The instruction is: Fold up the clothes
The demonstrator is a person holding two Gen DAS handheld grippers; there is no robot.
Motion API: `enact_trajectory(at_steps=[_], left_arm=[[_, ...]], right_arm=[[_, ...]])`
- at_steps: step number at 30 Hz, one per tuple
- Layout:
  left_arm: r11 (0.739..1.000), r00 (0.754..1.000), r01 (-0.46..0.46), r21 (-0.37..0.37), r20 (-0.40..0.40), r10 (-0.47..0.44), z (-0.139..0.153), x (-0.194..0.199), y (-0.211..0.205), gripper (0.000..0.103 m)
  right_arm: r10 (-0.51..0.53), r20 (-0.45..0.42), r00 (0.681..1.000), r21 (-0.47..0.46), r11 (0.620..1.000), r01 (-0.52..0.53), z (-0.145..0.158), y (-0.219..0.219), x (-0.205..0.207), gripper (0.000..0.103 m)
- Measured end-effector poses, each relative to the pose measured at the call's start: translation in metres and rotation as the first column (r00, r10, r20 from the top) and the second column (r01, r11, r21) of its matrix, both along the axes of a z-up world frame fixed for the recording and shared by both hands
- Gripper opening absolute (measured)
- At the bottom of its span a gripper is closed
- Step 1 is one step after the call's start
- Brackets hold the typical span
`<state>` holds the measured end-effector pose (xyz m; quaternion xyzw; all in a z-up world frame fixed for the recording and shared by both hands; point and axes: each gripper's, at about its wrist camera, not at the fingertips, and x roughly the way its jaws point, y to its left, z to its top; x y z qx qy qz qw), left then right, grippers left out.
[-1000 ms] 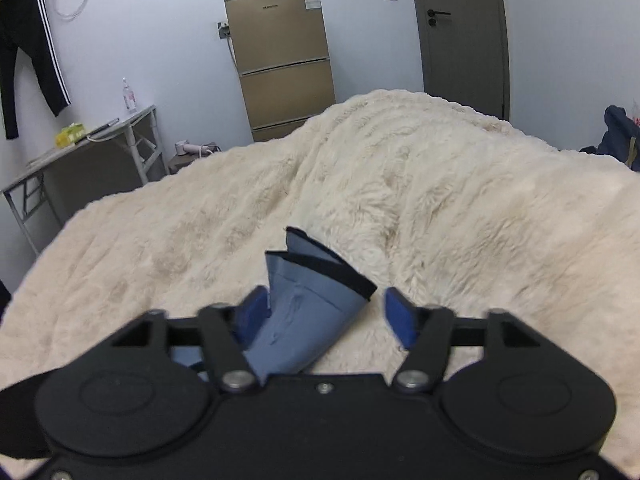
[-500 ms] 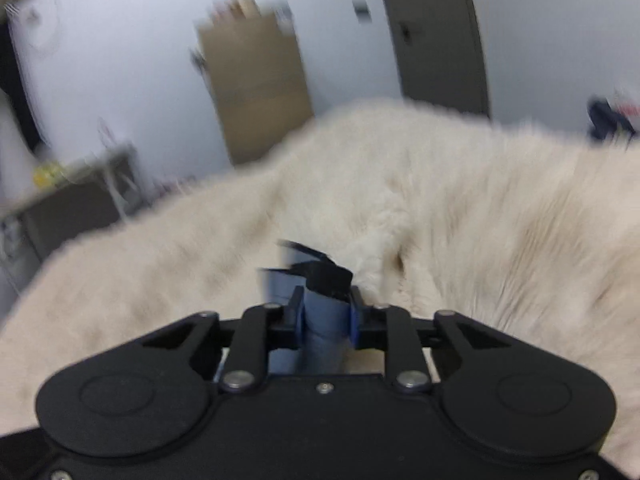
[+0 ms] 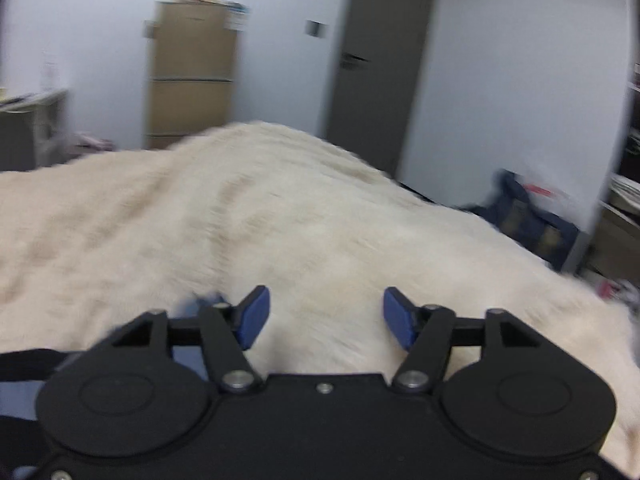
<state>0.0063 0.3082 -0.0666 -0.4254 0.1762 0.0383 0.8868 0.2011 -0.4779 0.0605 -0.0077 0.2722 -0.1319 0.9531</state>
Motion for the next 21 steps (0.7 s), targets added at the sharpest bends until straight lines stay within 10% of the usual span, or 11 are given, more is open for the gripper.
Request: enact_trajectory(at_steps=[8, 10, 21], left_arm=[[1.0, 1.0, -0.003, 0.001, 0.003, 0.003, 0.002, 0.001, -0.001, 0.086], [1.0, 1.0, -0.004, -0.004, 0.003, 0.004, 0.002, 0.001, 0.0, 0.086], [1.0, 1.0, 0.003, 0.001, -0.002, -0.003, 0.001, 0.003, -0.001, 0.086]], right_arm=[[0.226, -0.28, 0.933, -0.064, 0.965, -0.253, -0.032, 0.029, 0.07, 0.061], [0.266, -0.315, 0.911, 0.0, 0.96, -0.28, -0.038, 0.03, 0.084, 0.029], [0.226, -0.066, 0.972, -0.035, 0.973, -0.229, -0.015, 0.01, 0.04, 0.015]])
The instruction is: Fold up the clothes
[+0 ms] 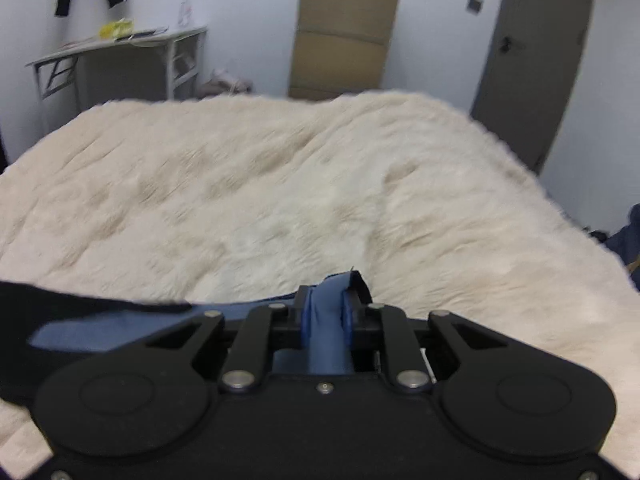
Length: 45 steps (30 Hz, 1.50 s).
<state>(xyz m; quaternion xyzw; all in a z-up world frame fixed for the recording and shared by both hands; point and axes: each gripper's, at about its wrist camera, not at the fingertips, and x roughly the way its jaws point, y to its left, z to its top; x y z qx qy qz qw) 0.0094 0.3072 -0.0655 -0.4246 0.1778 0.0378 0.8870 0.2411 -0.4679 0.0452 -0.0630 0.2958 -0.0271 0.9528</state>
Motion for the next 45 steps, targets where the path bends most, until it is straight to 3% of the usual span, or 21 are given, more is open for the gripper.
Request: enact_trajectory(at_steps=[2, 5, 9, 11, 12, 15, 17, 19, 23, 24, 27, 31, 32, 35, 39, 43, 45], left_arm=[[1.0, 1.0, 0.0, -0.001, 0.002, 0.0, 0.0, -0.001, 0.0, 0.086], [1.0, 1.0, -0.001, -0.001, 0.003, 0.001, 0.0, 0.0, 0.0, 0.086], [1.0, 1.0, -0.001, 0.0, 0.001, 0.001, 0.0, 0.0, 0.0, 0.086], [1.0, 1.0, -0.003, -0.001, 0.003, 0.003, 0.0, 0.0, 0.0, 0.086], [1.0, 1.0, -0.004, -0.001, 0.001, 0.004, 0.0, 0.001, 0.0, 0.086], [1.0, 1.0, -0.004, 0.0, -0.001, 0.004, 0.0, 0.002, 0.0, 0.086], [1.0, 1.0, -0.004, -0.001, 0.002, 0.004, 0.0, 0.0, 0.0, 0.086], [1.0, 1.0, -0.004, -0.003, 0.005, 0.004, 0.001, -0.001, 0.0, 0.086], [1.0, 1.0, -0.009, -0.014, 0.013, 0.009, 0.0, -0.005, 0.002, 0.088], [1.0, 1.0, -0.008, -0.017, 0.013, 0.008, 0.0, -0.005, 0.002, 0.088], [1.0, 1.0, -0.006, -0.017, 0.012, 0.006, 0.0, -0.003, 0.001, 0.088], [1.0, 1.0, -0.007, -0.015, 0.01, 0.008, 0.0, -0.002, 0.001, 0.088], [1.0, 1.0, -0.01, -0.015, 0.01, 0.01, 0.0, -0.003, 0.001, 0.089], [0.999, 0.999, -0.031, -0.022, 0.008, 0.031, 0.0, -0.004, 0.003, 0.09], [0.996, 0.995, -0.094, -0.015, 0.017, 0.094, 0.0, -0.009, 0.006, 0.09], [0.97, 0.965, -0.238, -0.058, 0.099, 0.242, 0.002, -0.03, 0.019, 0.09], [0.947, 0.938, -0.306, -0.103, 0.139, 0.318, 0.001, -0.045, 0.027, 0.09]], right_arm=[[-0.039, -0.017, 0.999, -0.034, 0.999, 0.038, -0.002, -0.003, 0.004, 0.015], [-0.074, -0.117, 0.99, -0.108, 0.992, 0.061, -0.024, -0.004, 0.012, 0.026], [-0.146, 0.038, 0.989, -0.208, 0.966, 0.151, -0.007, 0.008, 0.001, 0.057], [-0.087, 0.124, 0.988, -0.264, 0.957, 0.117, 0.008, 0.032, -0.008, 0.059], [-0.033, 0.139, 0.99, -0.266, 0.962, 0.069, 0.013, 0.047, -0.013, 0.067], [0.184, 0.096, 0.978, -0.195, 0.967, -0.163, 0.014, 0.099, -0.022, 0.07], [0.329, 0.016, 0.944, -0.162, 0.933, -0.322, -0.003, 0.142, -0.031, 0.069], [0.435, -0.068, 0.898, -0.165, 0.883, -0.44, -0.028, 0.187, -0.042, 0.058], [0.559, -0.195, 0.806, -0.207, 0.779, -0.591, -0.075, 0.247, -0.069, 0.046], [0.571, -0.224, 0.79, -0.265, 0.745, -0.613, -0.086, 0.257, -0.075, 0.044], [0.581, -0.289, 0.761, -0.513, 0.578, -0.635, -0.117, 0.282, -0.088, 0.04], [0.63, -0.318, 0.709, -0.609, 0.437, -0.662, -0.126, 0.302, -0.094, 0.041], [0.64, -0.313, 0.702, -0.618, 0.424, -0.662, -0.126, 0.305, -0.095, 0.042], [0.733, -0.237, 0.637, -0.614, 0.395, -0.683, -0.11, 0.333, -0.111, 0.054], [0.821, -0.144, 0.552, -0.561, 0.391, -0.729, -0.105, 0.386, -0.126, 0.061], [0.881, -0.033, 0.471, -0.446, 0.409, -0.796, -0.095, 0.468, -0.134, 0.061], [0.912, 0.032, 0.41, -0.413, 0.385, -0.825, -0.089, 0.529, -0.144, 0.062]])
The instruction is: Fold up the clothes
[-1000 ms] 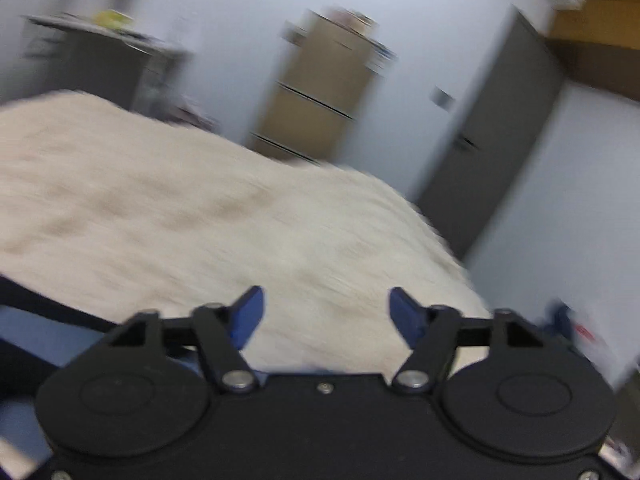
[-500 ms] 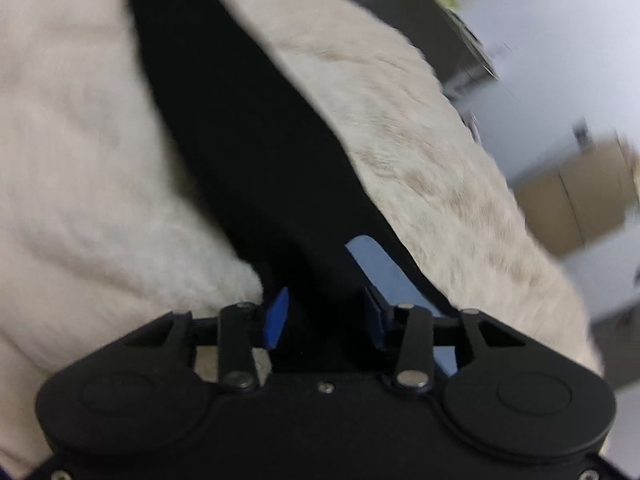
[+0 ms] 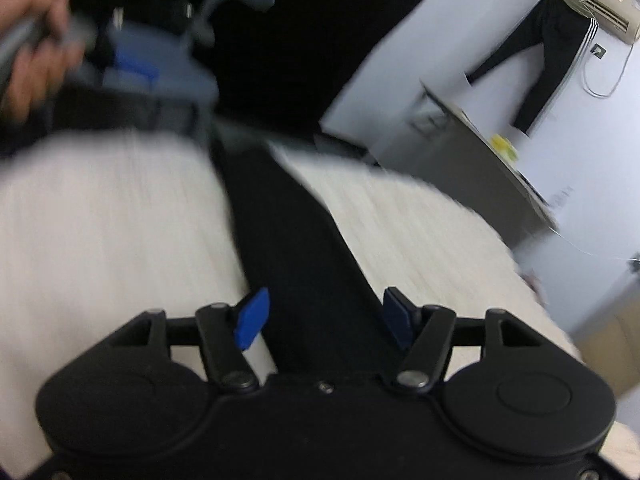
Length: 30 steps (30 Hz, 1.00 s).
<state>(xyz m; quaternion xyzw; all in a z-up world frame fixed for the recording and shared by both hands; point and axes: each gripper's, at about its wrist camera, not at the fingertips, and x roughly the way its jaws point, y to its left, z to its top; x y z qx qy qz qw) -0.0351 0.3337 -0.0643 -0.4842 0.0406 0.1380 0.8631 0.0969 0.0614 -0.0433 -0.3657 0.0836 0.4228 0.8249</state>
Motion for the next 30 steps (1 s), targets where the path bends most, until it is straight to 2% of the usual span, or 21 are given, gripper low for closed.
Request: enact_trajectory(at_steps=[2, 6, 8, 9, 10, 11, 13, 14, 16, 19, 20, 23, 25, 27, 29, 30], left_arm=[[0.996, 0.995, -0.075, -0.041, 0.061, 0.078, -0.002, -0.015, 0.007, 0.09], [0.988, 0.985, -0.123, -0.096, 0.107, 0.133, -0.006, -0.027, 0.016, 0.09], [0.988, 0.986, -0.114, -0.108, 0.107, 0.125, -0.007, -0.028, 0.019, 0.09], [0.988, 0.987, -0.109, -0.112, 0.107, 0.121, -0.007, -0.027, 0.02, 0.09], [0.988, 0.988, -0.105, -0.113, 0.105, 0.117, -0.008, -0.027, 0.021, 0.09], [0.988, 0.988, -0.103, -0.116, 0.105, 0.115, -0.008, -0.026, 0.023, 0.09], [0.986, 0.988, -0.102, -0.13, 0.106, 0.116, -0.009, -0.025, 0.026, 0.09], [0.985, 0.987, -0.104, -0.14, 0.108, 0.12, -0.01, -0.025, 0.028, 0.09], [0.98, 0.985, -0.112, -0.163, 0.112, 0.132, -0.013, -0.024, 0.032, 0.09], [0.974, 0.984, -0.116, -0.195, 0.113, 0.139, -0.017, -0.021, 0.037, 0.09], [0.973, 0.984, -0.116, -0.2, 0.113, 0.141, -0.018, -0.02, 0.039, 0.09], [0.971, 0.983, -0.117, -0.209, 0.115, 0.144, -0.019, -0.02, 0.041, 0.09], [0.97, 0.982, -0.118, -0.212, 0.121, 0.145, -0.019, -0.022, 0.041, 0.09], [0.971, 0.981, -0.117, -0.206, 0.125, 0.145, -0.018, -0.023, 0.041, 0.09], [0.972, 0.981, -0.117, -0.203, 0.13, 0.145, -0.018, -0.025, 0.041, 0.09], [0.972, 0.98, -0.117, -0.202, 0.134, 0.146, -0.018, -0.026, 0.041, 0.09]], right_arm=[[0.05, 0.034, 0.998, 0.008, 0.999, -0.05, 0.001, 0.044, -0.005, 0.064], [0.1, 0.079, 0.992, -0.087, 0.992, -0.094, -0.016, 0.127, -0.004, 0.063], [0.082, 0.066, 0.994, -0.139, 0.988, -0.072, -0.026, 0.153, 0.008, 0.058], [0.054, 0.035, 0.998, -0.142, 0.989, -0.048, -0.025, 0.159, 0.016, 0.036], [0.025, 0.004, 1.0, -0.146, 0.989, -0.024, -0.024, 0.166, 0.024, 0.0], [-0.004, -0.028, 1.0, -0.151, 0.989, -0.001, -0.023, 0.172, 0.032, 0.004], [-0.094, -0.129, 0.987, 0.025, 0.995, 0.098, 0.008, 0.152, 0.052, 0.001], [-0.115, -0.186, 0.976, 0.133, 0.981, 0.141, 0.027, 0.134, 0.062, 0.002], [-0.15, -0.276, 0.949, 0.315, 0.919, 0.237, 0.062, 0.093, 0.081, 0.002], [-0.155, -0.325, 0.933, 0.437, 0.85, 0.293, 0.093, 0.04, 0.092, 0.002], [-0.163, -0.317, 0.934, 0.458, 0.836, 0.301, 0.103, 0.024, 0.092, 0.002], [-0.184, -0.258, 0.949, 0.46, 0.84, 0.288, 0.114, 0.006, 0.083, 0.002], [-0.192, -0.215, 0.958, 0.433, 0.86, 0.27, 0.114, 0.008, 0.075, 0.002], [-0.188, -0.175, 0.966, 0.376, 0.894, 0.242, 0.097, 0.029, 0.069, 0.004], [-0.17, -0.152, 0.974, 0.29, 0.934, 0.209, 0.07, 0.066, 0.057, 0.025], [-0.148, -0.149, 0.978, 0.212, 0.961, 0.178, 0.048, 0.089, 0.048, 0.057]])
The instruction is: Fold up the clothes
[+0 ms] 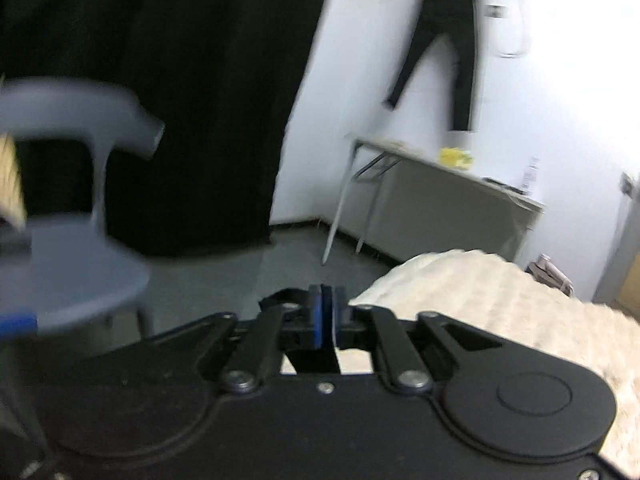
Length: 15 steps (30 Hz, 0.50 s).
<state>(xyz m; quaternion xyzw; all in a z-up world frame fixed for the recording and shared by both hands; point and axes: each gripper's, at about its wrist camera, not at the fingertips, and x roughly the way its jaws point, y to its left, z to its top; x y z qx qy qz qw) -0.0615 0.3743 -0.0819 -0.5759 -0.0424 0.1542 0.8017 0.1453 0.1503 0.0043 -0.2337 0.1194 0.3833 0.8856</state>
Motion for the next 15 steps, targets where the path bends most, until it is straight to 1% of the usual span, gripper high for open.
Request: enact_trajectory(at_steps=[1, 2, 3, 4, 5, 7, 10, 12, 13, 14, 15], left_arm=[[1.0, 1.0, -0.001, 0.001, 0.001, 0.001, 0.0, -0.001, 0.0, 0.09], [1.0, 1.0, 0.0, 0.002, 0.001, 0.0, 0.0, -0.002, 0.0, 0.09], [1.0, 1.0, 0.002, 0.003, 0.003, -0.002, 0.0, -0.002, 0.0, 0.09], [1.0, 1.0, 0.006, 0.006, 0.009, -0.006, 0.001, -0.003, -0.001, 0.09], [1.0, 1.0, 0.008, 0.01, 0.014, -0.009, 0.002, -0.004, -0.001, 0.09], [1.0, 1.0, 0.006, 0.018, 0.017, -0.006, 0.003, -0.004, -0.002, 0.09], [1.0, 1.0, 0.013, 0.017, 0.006, -0.013, 0.003, 0.0, -0.003, 0.09], [1.0, 1.0, 0.02, 0.017, -0.004, -0.02, 0.003, 0.002, -0.003, 0.09], [1.0, 1.0, 0.02, 0.02, -0.002, -0.02, 0.003, 0.002, -0.003, 0.09], [1.0, 1.0, 0.02, 0.023, -0.001, -0.02, 0.003, 0.001, -0.003, 0.09], [0.999, 1.0, 0.02, 0.025, 0.0, -0.02, 0.003, 0.001, -0.003, 0.09]], right_arm=[[0.054, -0.015, 0.998, -0.099, 0.994, -0.055, -0.022, 0.025, -0.006, 0.073], [0.105, -0.002, 0.994, -0.189, 0.977, -0.104, -0.038, 0.044, -0.014, 0.072], [0.155, 0.018, 0.988, -0.273, 0.951, -0.144, -0.053, 0.059, -0.023, 0.071], [0.18, 0.057, 0.982, -0.313, 0.937, -0.154, -0.059, 0.062, -0.032, 0.071], [0.192, 0.083, 0.978, -0.315, 0.936, -0.157, -0.059, 0.059, -0.037, 0.072], [0.206, 0.104, 0.973, -0.32, 0.933, -0.164, -0.053, 0.053, -0.044, 0.078], [0.209, 0.154, 0.966, -0.409, 0.903, -0.13, -0.057, 0.059, -0.042, 0.078], [0.191, 0.115, 0.975, -0.466, 0.877, -0.117, -0.064, 0.064, -0.033, 0.077], [0.181, 0.078, 0.98, -0.488, 0.865, -0.121, -0.074, 0.074, -0.031, 0.074], [0.18, 0.036, 0.983, -0.507, 0.851, -0.137, -0.081, 0.08, -0.028, 0.073], [0.186, 0.007, 0.982, -0.527, 0.836, -0.154, -0.089, 0.085, -0.036, 0.07]])
